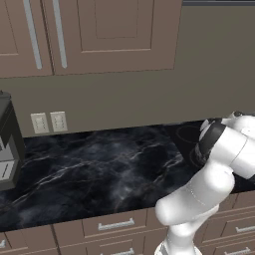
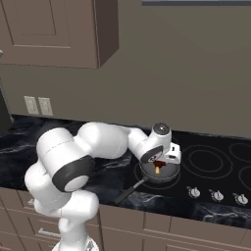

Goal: Place both pans onto different burners. Then place the lime and the steak on different pans.

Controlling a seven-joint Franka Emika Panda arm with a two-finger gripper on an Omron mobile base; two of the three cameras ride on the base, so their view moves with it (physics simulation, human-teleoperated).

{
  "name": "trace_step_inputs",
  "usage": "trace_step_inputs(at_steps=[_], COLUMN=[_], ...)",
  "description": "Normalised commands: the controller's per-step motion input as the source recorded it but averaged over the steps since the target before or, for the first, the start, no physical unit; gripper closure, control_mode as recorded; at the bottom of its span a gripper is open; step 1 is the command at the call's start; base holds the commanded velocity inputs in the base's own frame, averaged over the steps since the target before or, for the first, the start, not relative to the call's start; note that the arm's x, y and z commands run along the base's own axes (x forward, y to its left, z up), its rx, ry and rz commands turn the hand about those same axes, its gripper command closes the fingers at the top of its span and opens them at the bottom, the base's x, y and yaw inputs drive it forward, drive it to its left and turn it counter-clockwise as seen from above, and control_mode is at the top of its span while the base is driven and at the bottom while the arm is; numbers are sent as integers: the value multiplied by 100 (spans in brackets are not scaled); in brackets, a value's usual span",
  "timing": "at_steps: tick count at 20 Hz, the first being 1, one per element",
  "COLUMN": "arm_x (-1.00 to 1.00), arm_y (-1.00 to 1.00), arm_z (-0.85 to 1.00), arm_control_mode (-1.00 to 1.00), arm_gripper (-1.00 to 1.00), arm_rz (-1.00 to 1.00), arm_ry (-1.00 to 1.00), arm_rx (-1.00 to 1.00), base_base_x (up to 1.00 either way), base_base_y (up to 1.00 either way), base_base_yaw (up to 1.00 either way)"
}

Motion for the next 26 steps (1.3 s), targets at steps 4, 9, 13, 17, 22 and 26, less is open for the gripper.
trace_step_inputs(at_steps=[4,9,13,17,22,26], arm_x=[24,21,15,13,5,-1], arm_y=[-7,-9,-12,-12,-7,0], arm_z=[-21,-20,-26,-26,-19,0], arm_control_mode=[-100,-100,-100,-100,-100,-100], arm_gripper=[100,100,100,100,-100,-100], arm_rz=[0,0,0,0,0,0], arm_ry=[3,2,2,3,2,0], arm_rx=[0,0,0,0,0,1], base_base_x=[0,0,0,0,0,0], base_base_y=[0,0,0,0,0,0], base_base_yaw=[0,0,0,0,0,0])
